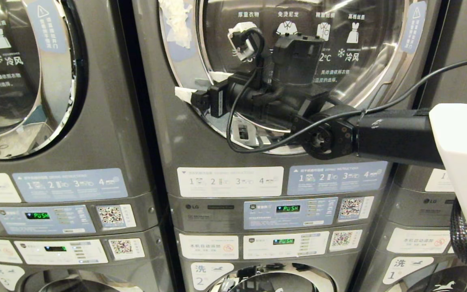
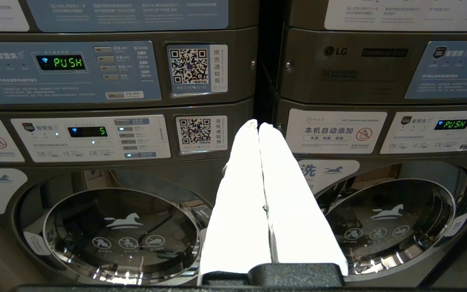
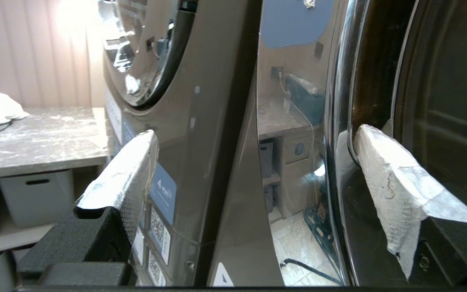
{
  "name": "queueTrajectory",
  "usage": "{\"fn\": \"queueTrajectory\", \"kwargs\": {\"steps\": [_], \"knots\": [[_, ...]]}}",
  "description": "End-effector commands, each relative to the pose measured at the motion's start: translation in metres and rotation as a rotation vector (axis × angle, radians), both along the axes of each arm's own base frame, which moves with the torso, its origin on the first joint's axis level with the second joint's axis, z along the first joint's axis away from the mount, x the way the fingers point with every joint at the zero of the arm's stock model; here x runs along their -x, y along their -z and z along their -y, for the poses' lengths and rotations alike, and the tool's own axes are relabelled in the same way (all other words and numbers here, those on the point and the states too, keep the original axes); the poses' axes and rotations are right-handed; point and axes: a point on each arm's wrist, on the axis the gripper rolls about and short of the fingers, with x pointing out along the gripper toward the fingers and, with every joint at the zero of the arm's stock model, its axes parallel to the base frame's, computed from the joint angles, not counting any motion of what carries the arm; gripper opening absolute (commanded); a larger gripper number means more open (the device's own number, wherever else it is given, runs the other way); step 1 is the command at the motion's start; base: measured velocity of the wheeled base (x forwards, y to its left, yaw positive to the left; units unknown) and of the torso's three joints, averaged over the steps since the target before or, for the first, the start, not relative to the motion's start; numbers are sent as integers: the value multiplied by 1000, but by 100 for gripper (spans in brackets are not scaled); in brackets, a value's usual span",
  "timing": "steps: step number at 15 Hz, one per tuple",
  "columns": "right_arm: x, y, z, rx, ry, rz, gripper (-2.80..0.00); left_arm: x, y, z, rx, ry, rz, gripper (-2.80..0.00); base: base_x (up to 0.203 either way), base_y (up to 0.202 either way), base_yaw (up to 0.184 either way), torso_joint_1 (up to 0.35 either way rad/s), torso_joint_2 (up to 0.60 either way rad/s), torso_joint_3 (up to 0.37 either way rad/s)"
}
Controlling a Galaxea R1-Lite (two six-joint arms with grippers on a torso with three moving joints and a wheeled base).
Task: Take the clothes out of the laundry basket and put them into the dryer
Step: Open the dryer
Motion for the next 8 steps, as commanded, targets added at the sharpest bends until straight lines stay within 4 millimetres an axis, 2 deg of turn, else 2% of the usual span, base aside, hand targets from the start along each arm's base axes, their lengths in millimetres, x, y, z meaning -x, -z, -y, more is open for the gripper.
{"fn": "queueTrajectory", "kwargs": {"steps": [1, 8], "knots": [[1, -2, 0, 2, -23, 5, 0, 0, 0, 0, 0, 0, -1, -280, 0, 0, 0, 0, 0, 0], [10, -8, 1, 29, -142, 8, 0, 0, 0, 0, 0, 0, -1, -280, 0, 0, 0, 0, 0, 0]]}}
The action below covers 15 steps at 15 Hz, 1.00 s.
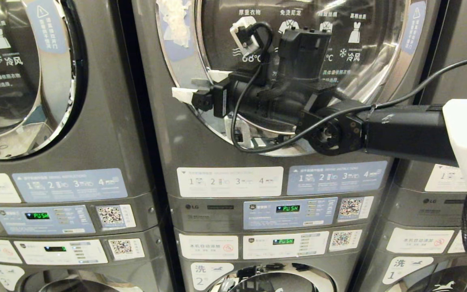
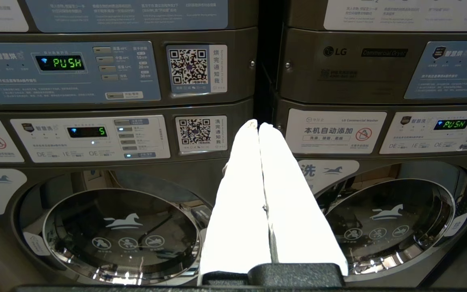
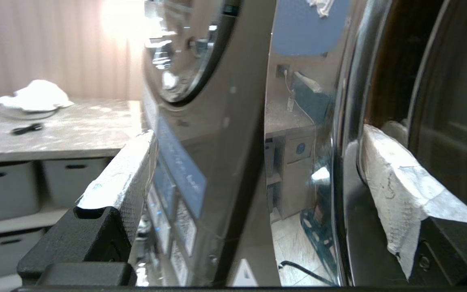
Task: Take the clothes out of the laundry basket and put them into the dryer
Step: Open the dryer
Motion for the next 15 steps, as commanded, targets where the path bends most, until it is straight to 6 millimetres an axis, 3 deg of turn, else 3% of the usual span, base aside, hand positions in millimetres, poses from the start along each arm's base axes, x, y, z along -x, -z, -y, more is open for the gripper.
{"fn": "queueTrajectory", "kwargs": {"steps": [1, 8, 11, 15], "knots": [[5, -5, 1, 0, -34, 9, 0, 0, 0, 0, 0, 1, 0, -280, 0, 0, 0, 0, 0, 0], [43, -54, 16, -52, -93, 69, 0, 0, 0, 0, 0, -1, 0, -280, 0, 0, 0, 0, 0, 0], [64, -80, 35, -75, -82, 92, 0, 0, 0, 0, 0, 0, -1, -280, 0, 0, 0, 0, 0, 0], [95, -94, 62, -70, -86, 84, 0, 0, 0, 0, 0, -1, 0, -280, 0, 0, 0, 0, 0, 0]]}}
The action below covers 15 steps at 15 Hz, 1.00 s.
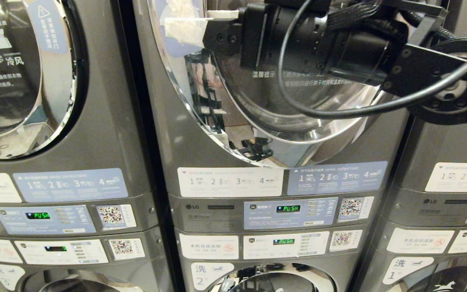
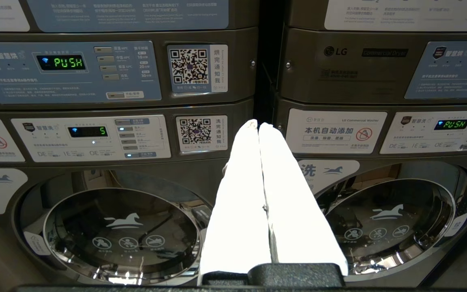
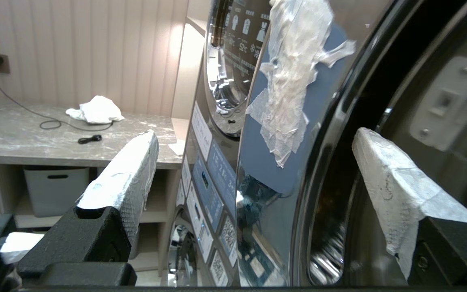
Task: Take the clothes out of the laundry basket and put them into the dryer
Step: Open the dryer
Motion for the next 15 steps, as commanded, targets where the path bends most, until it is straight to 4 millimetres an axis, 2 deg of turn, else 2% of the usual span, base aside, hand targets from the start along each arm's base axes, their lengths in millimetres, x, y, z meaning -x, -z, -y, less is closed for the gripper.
{"fn": "queueTrajectory", "kwargs": {"steps": [1, 6, 15], "knots": [[23, -15, 20, -18, -4, 22, 0, 0, 0, 0, 0, -1, 0, -280, 0, 0, 0, 0, 0, 0], [44, 3, 37, 35, -6, -41, 0, 0, 0, 0, 0, -1, 0, -280, 0, 0, 0, 0, 0, 0], [43, 15, 34, 82, -89, -42, 0, 0, 0, 0, 0, -1, 0, -280, 0, 0, 0, 0, 0, 0]]}}
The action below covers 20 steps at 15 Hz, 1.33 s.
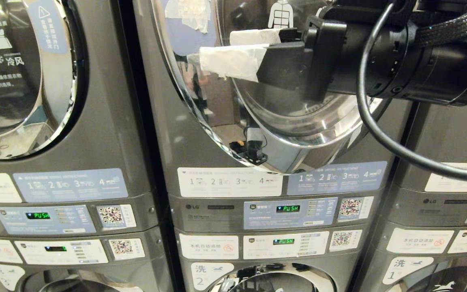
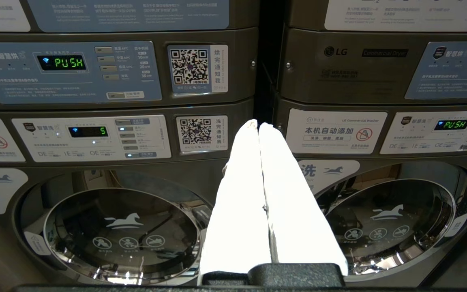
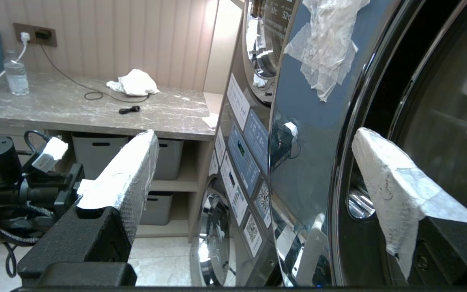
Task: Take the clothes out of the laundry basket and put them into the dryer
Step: Open the dryer
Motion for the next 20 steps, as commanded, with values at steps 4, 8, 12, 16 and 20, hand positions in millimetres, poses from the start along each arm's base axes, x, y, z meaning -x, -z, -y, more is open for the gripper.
{"fn": "queueTrajectory", "kwargs": {"steps": [4, 8, 12, 16, 20], "knots": [[-6, 8, -5, 22, 1, 11, 0, 0, 0, 0, 0, -1, 0, -280, 0, 0, 0, 0, 0, 0], [-13, 16, -11, 42, 6, 15, 0, 0, 0, 0, 0, 1, 0, -280, 0, 0, 0, 0, 0, 0], [-16, 22, -14, 59, -1, 21, 0, 0, 0, 0, 0, -1, 0, -280, 0, 0, 0, 0, 0, 0], [-12, 21, -17, 57, -18, 14, 0, 0, 0, 0, 0, -1, 0, -280, 0, 0, 0, 0, 0, 0], [-14, 23, -19, 60, -8, 15, 0, 0, 0, 0, 0, -1, -1, -280, 0, 0, 0, 0, 0, 0]]}}
